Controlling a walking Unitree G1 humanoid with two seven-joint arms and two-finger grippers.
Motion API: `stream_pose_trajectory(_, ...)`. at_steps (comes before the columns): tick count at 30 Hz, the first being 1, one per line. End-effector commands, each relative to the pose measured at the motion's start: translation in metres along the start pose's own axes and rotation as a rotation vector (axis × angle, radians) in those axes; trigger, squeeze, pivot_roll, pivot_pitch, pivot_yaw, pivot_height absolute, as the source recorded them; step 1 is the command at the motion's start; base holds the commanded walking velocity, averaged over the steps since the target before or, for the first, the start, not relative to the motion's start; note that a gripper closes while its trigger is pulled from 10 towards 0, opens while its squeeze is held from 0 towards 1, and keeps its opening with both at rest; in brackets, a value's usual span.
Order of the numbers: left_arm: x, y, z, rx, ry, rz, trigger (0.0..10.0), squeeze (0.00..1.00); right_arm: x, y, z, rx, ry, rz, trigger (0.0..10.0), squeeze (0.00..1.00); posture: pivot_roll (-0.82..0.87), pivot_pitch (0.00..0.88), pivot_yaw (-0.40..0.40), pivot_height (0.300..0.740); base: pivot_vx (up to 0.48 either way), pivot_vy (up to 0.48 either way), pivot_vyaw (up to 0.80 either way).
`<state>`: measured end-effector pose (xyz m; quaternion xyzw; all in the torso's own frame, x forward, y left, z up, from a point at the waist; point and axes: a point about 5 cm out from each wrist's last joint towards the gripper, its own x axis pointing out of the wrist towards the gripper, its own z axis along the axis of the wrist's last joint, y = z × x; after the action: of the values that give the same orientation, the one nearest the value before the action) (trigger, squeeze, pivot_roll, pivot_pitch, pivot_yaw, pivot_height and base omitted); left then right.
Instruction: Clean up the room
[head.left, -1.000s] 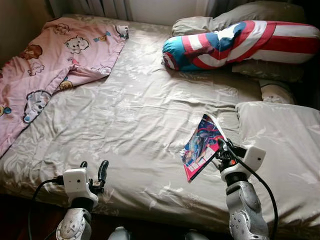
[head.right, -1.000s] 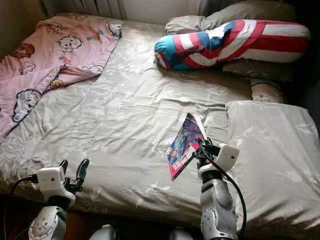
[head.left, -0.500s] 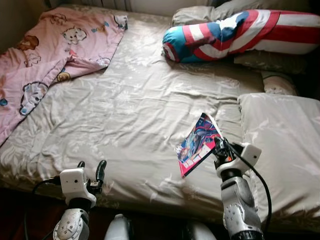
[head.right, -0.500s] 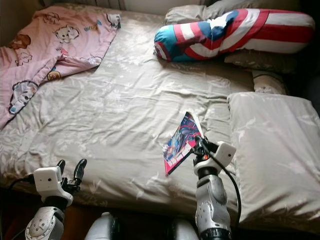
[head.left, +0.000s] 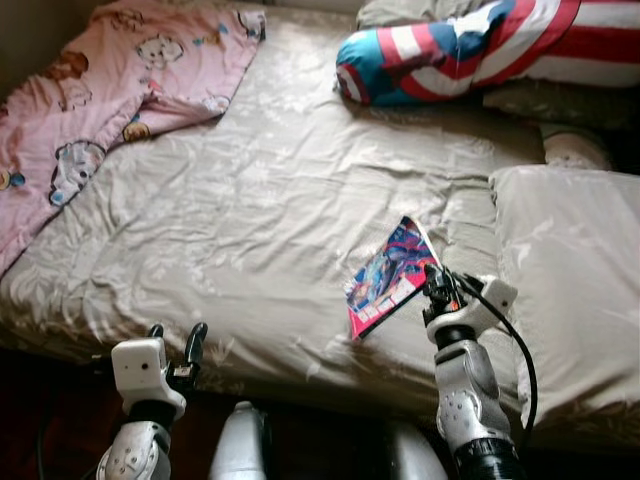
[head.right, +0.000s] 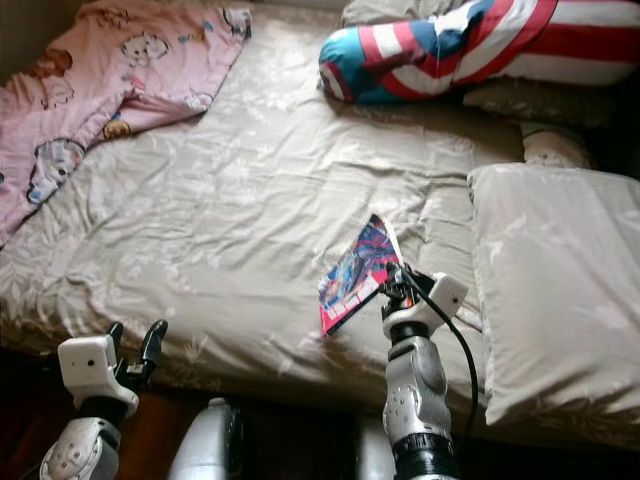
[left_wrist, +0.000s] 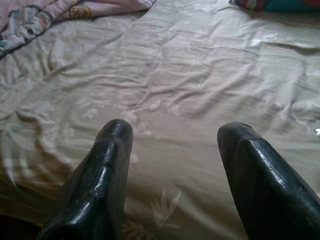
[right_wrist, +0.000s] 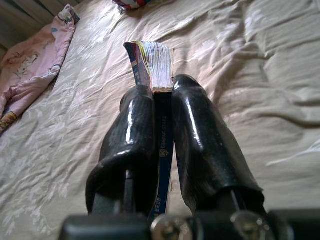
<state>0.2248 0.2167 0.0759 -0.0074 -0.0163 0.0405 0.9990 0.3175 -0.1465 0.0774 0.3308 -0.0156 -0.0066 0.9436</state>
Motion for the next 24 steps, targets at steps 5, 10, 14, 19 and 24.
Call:
stream_pose_trajectory(5,-0.006,0.005,0.001,0.009,0.025,-0.004,10.0,0.00,0.016,-0.004,0.025,0.289,-0.165,-0.013,10.0,0.00,0.18,0.288,-0.005,0.640,0.000,0.000,0.00)
stream_pose_trajectory(10,-0.007,0.006,0.001,0.017,0.030,-0.010,10.0,0.00,0.021,-0.011,0.030,0.400,-0.191,-0.033,10.0,0.00,0.19,0.291,0.003,0.640,0.000,0.000,0.00)
stream_pose_trajectory(14,-0.010,0.009,0.003,0.035,0.038,-0.025,10.0,0.00,0.026,-0.026,0.029,0.490,-0.181,-0.094,10.0,0.00,0.22,0.299,0.028,0.640,0.000,0.000,0.00)
stream_pose_trajectory(19,-0.015,0.013,0.008,0.061,0.052,-0.045,10.0,0.00,0.021,-0.054,0.022,0.571,-0.156,-0.244,10.0,0.00,0.25,0.311,0.058,0.640,0.000,0.000,0.00)
stream_pose_trajectory(24,-0.019,0.014,0.011,0.075,0.062,-0.060,10.0,0.00,0.017,-0.068,0.023,0.602,-0.164,-0.320,10.0,0.00,0.27,0.331,0.073,0.640,0.000,0.000,0.00)
